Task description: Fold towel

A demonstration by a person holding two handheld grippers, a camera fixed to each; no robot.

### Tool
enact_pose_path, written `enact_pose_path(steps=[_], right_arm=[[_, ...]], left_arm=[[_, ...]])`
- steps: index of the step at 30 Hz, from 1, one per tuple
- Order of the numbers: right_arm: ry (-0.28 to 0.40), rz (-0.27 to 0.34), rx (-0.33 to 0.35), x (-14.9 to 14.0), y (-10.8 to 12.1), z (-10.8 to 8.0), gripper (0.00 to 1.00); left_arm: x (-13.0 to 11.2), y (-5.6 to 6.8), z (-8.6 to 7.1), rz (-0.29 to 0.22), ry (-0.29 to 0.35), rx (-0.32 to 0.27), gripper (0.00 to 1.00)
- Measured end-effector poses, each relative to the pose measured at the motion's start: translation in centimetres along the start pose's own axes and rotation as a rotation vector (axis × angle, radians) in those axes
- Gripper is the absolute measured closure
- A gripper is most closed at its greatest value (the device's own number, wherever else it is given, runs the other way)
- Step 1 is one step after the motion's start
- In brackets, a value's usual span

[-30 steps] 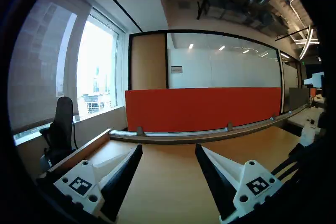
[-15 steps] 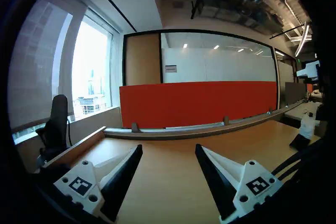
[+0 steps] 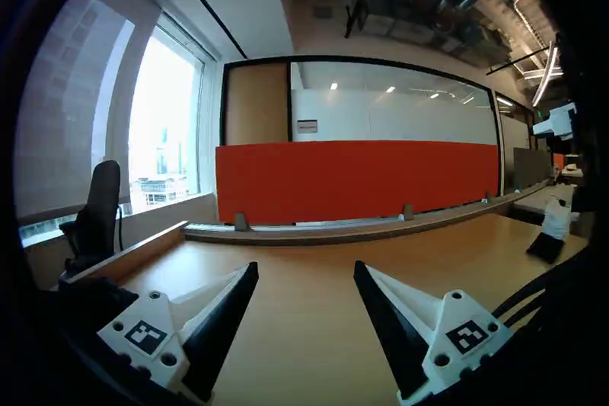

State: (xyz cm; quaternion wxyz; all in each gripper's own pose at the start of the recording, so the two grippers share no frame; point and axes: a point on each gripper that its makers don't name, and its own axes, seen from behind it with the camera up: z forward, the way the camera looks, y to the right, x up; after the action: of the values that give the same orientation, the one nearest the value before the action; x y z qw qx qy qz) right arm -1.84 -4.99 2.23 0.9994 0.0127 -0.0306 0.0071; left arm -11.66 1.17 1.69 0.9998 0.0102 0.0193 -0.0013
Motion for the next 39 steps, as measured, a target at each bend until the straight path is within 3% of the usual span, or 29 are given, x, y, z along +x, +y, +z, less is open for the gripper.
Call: enact_pose_path(steps=[11,26,39], right_arm=[[0.001,-0.018,-0.001,-2.2,-0.4,-0.4,0.0],[-0.026,-0.037,-0.004,-5.6,-0.5,-0.6,0.0],[-0.025,-0.047,0.001,-5.4,-0.5,-0.7,0.0]], left_arm=[[-2.6,-0.5,-0.1,-0.014,0.034,0.016,0.07],[-5.8,-0.9,-0.4,-0.01,0.035,0.03,0.07],[-6.5,-0.6,0.0,-0.024,0.026,0.025,0.07]])
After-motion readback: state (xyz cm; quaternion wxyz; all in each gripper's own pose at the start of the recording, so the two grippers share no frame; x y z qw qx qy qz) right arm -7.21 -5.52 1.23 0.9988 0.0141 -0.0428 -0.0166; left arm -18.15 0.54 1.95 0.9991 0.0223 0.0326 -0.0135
